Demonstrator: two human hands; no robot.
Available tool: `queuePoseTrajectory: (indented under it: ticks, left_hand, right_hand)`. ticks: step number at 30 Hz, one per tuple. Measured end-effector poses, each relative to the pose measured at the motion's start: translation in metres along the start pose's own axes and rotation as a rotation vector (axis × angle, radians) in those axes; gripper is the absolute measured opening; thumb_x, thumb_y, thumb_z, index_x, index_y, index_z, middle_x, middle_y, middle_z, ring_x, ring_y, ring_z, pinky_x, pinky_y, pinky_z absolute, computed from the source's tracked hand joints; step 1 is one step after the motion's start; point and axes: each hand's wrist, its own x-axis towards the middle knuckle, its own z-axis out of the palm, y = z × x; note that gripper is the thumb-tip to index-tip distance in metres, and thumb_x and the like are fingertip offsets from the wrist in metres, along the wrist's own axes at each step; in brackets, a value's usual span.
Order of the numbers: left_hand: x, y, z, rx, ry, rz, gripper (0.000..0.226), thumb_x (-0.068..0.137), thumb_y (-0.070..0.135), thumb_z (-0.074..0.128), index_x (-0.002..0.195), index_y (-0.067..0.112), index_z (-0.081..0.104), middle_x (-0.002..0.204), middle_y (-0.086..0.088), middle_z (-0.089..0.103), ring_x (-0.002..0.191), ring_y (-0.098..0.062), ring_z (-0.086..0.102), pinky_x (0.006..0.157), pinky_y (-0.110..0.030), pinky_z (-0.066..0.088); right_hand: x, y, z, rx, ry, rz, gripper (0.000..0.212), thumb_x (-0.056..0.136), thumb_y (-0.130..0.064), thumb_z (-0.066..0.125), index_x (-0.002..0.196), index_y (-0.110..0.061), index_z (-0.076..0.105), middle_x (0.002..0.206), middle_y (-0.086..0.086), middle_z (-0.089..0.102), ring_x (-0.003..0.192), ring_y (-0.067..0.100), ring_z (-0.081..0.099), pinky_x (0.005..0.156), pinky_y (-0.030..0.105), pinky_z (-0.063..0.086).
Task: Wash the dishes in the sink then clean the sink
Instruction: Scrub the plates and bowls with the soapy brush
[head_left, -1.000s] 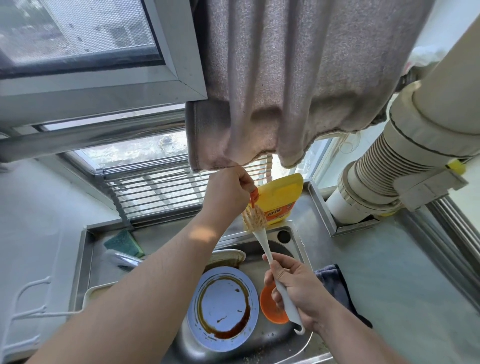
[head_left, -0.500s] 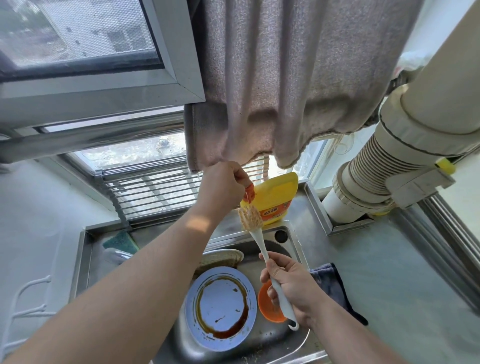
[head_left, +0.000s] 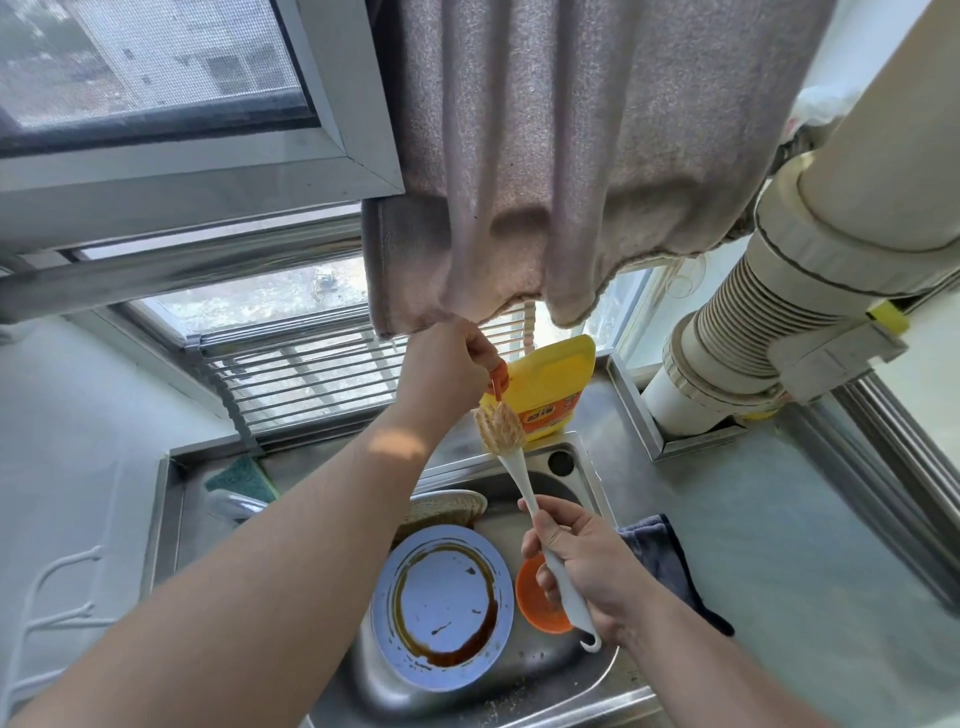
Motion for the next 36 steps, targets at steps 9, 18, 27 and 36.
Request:
queuePoseTrajectory:
  ticks: [9, 18, 27, 36]
  left_hand:
    - [-0.111, -0.055, 0.043, -0.51, 0.211, 0.089, 0.015, 0.109, 0.031, 0.052, 0.119, 0.029, 0.062, 0.077, 0.015, 0.058, 0.064, -0.005, 0.051, 0.058, -0.021, 0.041]
    - [-0.197, -0.246, 0.139, -0.018, -0.206, -0.776, 0.057, 0.097, 0.037, 0.062, 0.15, 0.03, 0.046, 0.157, -0.014, 0.034, 0.14, -0.037, 0.043, 0.117, -0.049, 0.042]
    - [-0.192, -0.303, 0.142, 0.059, -0.168, -0.857, 0.012, 0.104, 0.027, 0.047, 0.107, 0.017, 0.053, 0.111, -0.009, 0.063, 0.084, -0.019, 0.056, 0.077, -0.038, 0.051]
    - [-0.194, -0.31, 0.151, 0.106, -0.08, -0.803, 0.008, 0.104, 0.019, 0.046, 0.103, 0.019, 0.054, 0.096, -0.002, 0.063, 0.08, -0.018, 0.061, 0.069, -0.036, 0.054]
  right_hand:
    - [0.002, 0.041, -0.034, -0.085, 0.049, 0.125, 0.022, 0.104, -0.021, 0.059, 0.122, -0.015, 0.07, 0.084, 0.016, 0.068, 0.055, 0.024, 0.052, 0.049, 0.03, 0.044]
    - [0.008, 0.109, -0.043, -0.389, 0.101, 0.248, 0.015, 0.107, -0.018, 0.057, 0.114, -0.022, 0.069, 0.072, 0.013, 0.064, 0.045, 0.021, 0.044, 0.042, 0.024, 0.034]
    - [0.013, 0.126, -0.035, -0.49, 0.114, 0.297, 0.019, 0.106, -0.02, 0.055, 0.118, -0.026, 0.069, 0.072, 0.006, 0.068, 0.046, 0.019, 0.05, 0.041, 0.023, 0.036]
    - [0.012, 0.128, -0.03, -0.483, 0.153, 0.291, 0.018, 0.106, -0.022, 0.056, 0.118, -0.028, 0.07, 0.076, 0.008, 0.069, 0.048, 0.021, 0.052, 0.042, 0.025, 0.04]
